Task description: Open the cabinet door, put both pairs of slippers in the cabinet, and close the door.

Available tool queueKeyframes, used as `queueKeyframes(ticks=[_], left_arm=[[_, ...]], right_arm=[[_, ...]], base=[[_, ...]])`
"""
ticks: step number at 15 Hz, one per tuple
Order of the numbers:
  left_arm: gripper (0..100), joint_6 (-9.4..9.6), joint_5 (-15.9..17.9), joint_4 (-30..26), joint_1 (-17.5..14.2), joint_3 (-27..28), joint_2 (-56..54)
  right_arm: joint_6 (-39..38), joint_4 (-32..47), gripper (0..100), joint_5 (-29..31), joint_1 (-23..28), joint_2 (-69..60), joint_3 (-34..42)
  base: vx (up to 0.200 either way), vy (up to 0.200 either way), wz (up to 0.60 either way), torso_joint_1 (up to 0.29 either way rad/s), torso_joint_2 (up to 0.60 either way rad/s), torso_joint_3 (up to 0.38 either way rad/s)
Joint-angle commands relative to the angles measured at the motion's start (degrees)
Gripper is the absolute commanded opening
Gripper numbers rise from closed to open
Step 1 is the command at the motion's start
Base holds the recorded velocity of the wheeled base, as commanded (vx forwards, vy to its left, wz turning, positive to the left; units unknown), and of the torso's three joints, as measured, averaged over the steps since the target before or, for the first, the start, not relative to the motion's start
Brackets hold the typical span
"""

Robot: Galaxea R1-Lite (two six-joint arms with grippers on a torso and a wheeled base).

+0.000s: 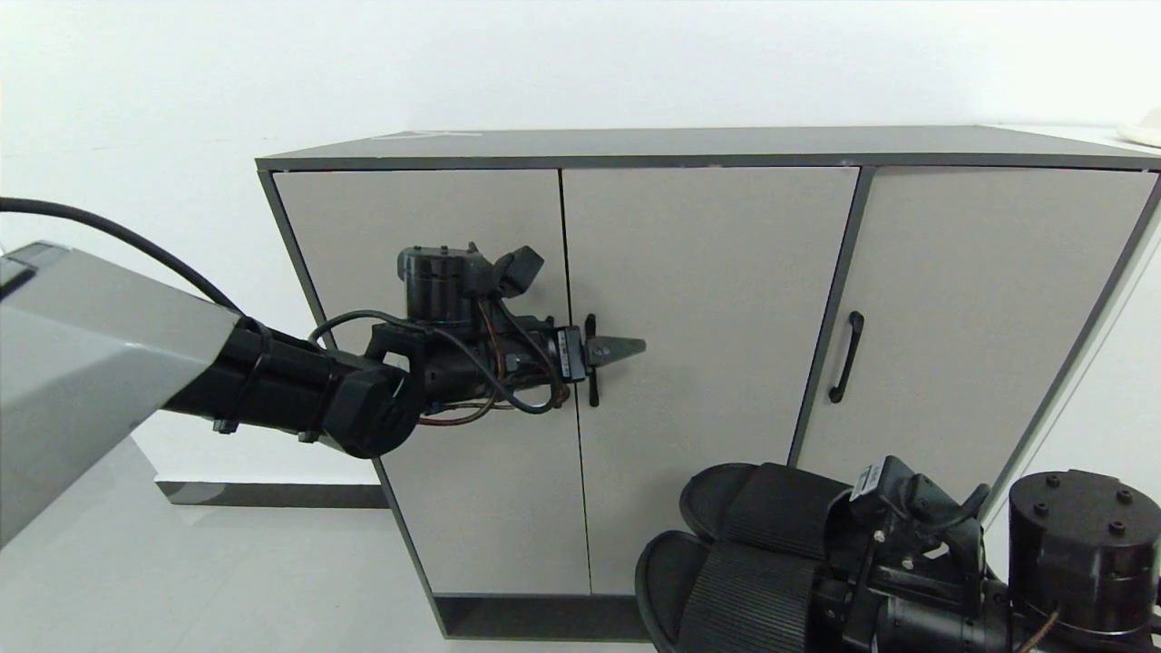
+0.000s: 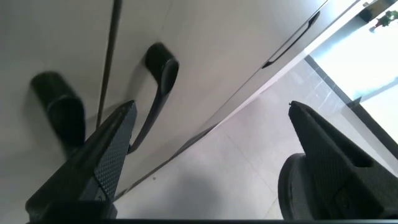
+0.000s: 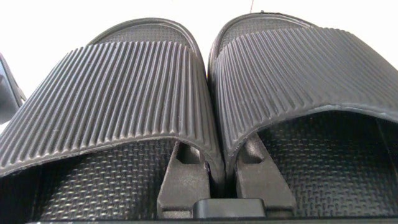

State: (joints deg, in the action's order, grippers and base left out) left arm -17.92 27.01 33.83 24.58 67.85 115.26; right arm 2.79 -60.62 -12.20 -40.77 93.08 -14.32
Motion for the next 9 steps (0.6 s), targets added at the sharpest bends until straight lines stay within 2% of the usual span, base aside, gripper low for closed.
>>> queueKeyframes(ticks=[1, 4, 5, 9], left_arm=[[100, -0.01, 0.0, 0.0, 0.2, 0.9, 0.2], [100, -0.01, 0.0, 0.0, 0.2, 1.6, 0.5], [0, -0.01, 0.0, 0.0, 0.3, 1.6, 0.6], [0, -0.01, 0.0, 0.0, 0.3, 0.8, 0.6]], right_arm=[[0.0, 0.0, 0, 0.0, 0.0, -0.1, 0.0], [0.0, 0.0, 0, 0.0, 0.0, -0.1, 0.0], [0.0, 0.0, 0, 0.0, 0.0, -0.1, 0.0], [0.0, 0.0, 0, 0.0, 0.0, 0.1, 0.0]], base=[[0.0, 0.0, 0.0, 0.0, 0.0, 0.0], [0.0, 0.0, 0.0, 0.0, 0.0, 0.0], [0.0, 0.0, 0.0, 0.0, 0.0, 0.0], [0.0, 0.0, 0.0, 0.0, 0.0, 0.0]])
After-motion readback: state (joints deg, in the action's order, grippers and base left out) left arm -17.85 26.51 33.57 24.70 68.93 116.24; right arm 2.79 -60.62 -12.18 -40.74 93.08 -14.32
